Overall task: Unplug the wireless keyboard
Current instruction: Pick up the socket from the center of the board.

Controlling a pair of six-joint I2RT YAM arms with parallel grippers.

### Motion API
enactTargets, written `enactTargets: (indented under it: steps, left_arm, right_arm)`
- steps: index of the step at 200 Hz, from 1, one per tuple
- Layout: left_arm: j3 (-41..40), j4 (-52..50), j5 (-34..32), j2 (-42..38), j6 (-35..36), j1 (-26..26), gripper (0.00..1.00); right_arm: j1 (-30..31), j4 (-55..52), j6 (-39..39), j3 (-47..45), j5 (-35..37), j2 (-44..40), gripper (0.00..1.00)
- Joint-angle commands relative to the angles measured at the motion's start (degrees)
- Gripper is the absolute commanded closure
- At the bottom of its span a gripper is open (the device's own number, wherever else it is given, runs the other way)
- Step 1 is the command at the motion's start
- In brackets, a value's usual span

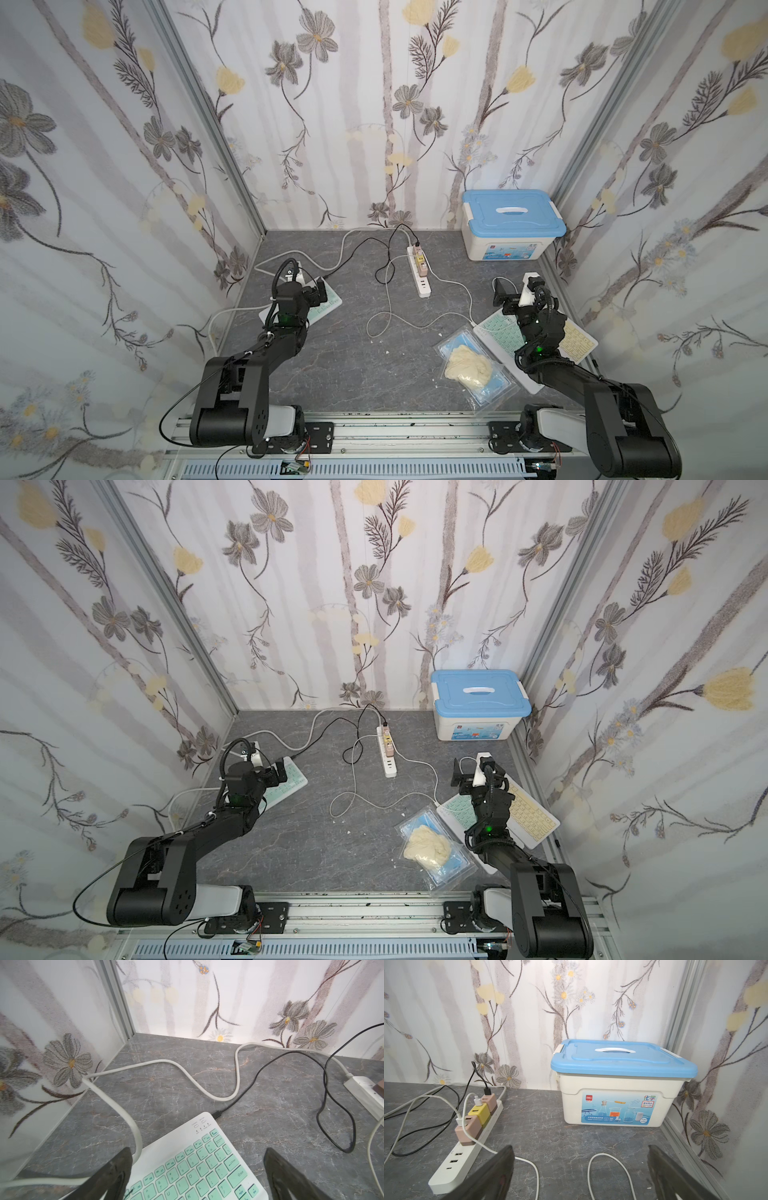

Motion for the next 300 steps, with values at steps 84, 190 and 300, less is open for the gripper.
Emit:
enactTargets:
  steps: [84,190,300]
  left_arm:
    - [3.77,-20.24,9.72,-10.26,-20.92,4.24,0.00]
    - [4.41,-23.22,19.14,-9.69,-27.68,2.55,0.00]
    - [24.39,-52.89,28.98,-4.66,-25.79,0.75,0.00]
  right_arm:
    - [1.94,-37.63,13.79,14.58,5.16,-6.58,0.00]
    - [10.99,-37.75,23.95,19.01,-5.29,5.04,0.02]
    - [22.68,-40.41,27.68,31.70,-3.73,20.95,0.09]
